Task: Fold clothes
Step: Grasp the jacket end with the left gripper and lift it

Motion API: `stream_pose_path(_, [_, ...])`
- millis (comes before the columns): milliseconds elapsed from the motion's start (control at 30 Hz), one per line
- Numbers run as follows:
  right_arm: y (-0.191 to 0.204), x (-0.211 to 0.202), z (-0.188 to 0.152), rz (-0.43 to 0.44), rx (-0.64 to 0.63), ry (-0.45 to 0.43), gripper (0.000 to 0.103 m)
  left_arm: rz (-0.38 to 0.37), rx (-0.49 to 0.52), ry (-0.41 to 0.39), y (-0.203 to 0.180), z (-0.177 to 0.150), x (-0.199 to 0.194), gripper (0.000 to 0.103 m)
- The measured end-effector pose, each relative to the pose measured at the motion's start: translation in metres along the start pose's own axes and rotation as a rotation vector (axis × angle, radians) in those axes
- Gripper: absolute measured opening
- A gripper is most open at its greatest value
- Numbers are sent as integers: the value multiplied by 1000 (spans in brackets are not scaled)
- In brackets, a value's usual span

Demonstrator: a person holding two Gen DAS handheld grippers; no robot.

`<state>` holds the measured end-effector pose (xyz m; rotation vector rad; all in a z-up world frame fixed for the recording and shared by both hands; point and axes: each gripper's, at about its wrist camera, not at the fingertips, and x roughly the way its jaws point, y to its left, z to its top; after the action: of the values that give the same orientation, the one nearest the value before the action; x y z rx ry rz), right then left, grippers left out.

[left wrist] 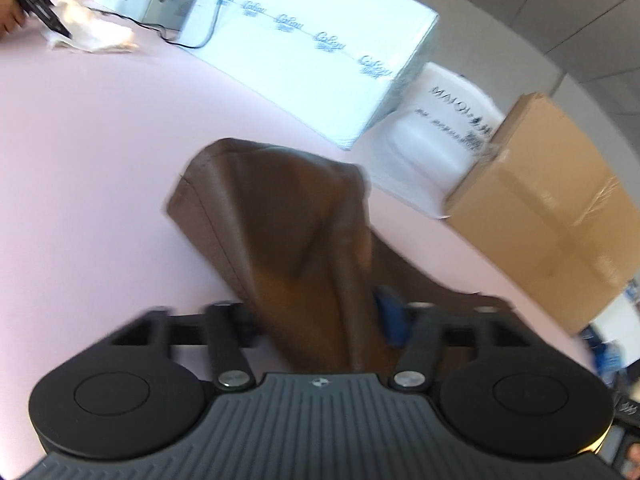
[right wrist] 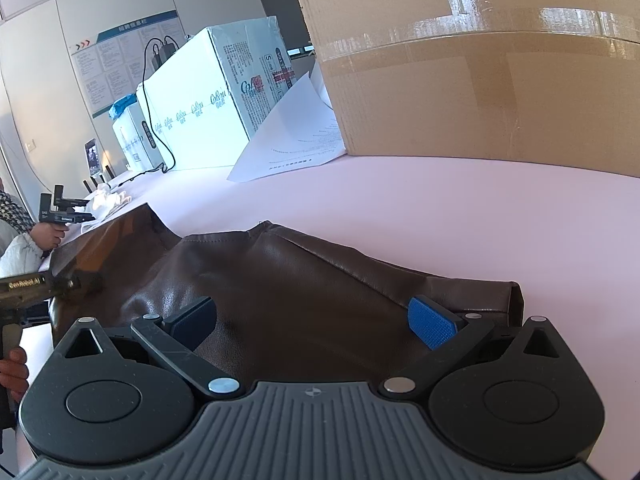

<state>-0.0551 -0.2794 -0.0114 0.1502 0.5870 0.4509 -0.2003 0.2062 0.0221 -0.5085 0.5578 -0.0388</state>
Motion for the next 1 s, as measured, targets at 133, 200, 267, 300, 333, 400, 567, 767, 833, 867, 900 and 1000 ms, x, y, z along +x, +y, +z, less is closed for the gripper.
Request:
stream_pose_path(133, [0, 1, 0, 0, 0, 0, 103, -6, 46, 20, -1, -2, -3, 14])
stream_pose_path(200, [0, 1, 0, -1, -1, 0, 103, 1, 66, 23, -3, -1, -3, 11])
stream_pose_path(267, [0, 1, 0, -2, -2, -1, 103, 9, 81, 25, -7, 3, -2, 9])
stream_pose_path(300, [0, 1, 0, -4, -2, 0, 103, 12, 88, 26, -9, 5, -1, 9])
stream_pose_path(333, [0, 1, 0, -8, -3, 0, 103, 15, 96, 26, -10, 6, -1, 8])
stream_pose_path(400, [0, 1, -1, -14, -3, 0, 103, 15, 127, 12, -18, 12, -2, 6])
stream_pose_path(567, [1, 1, -2, -23, -7, 1, 103, -1, 240, -58, -49, 17, -10, 5])
stream_pose_path(767, [0, 0, -2, -24, -11, 3, 103, -59, 400, -139, -87, 4, -22, 5])
stream_pose_path(833, [0, 1, -2, -24, -11, 3, 103, -91, 451, -147, -97, -3, -25, 5])
stream_pose_path(867, [0, 1, -2, -24, -11, 4, 103, -103, 476, -151, -101, -7, -27, 5])
stream_pose_path(900, [-1, 1, -2, -24, -11, 4, 103, -115, 504, -155, -105, -10, -28, 5])
stream_pose_path(1000, [0, 2, -1, -24, -12, 5, 103, -154, 601, -169, -117, -23, -34, 5])
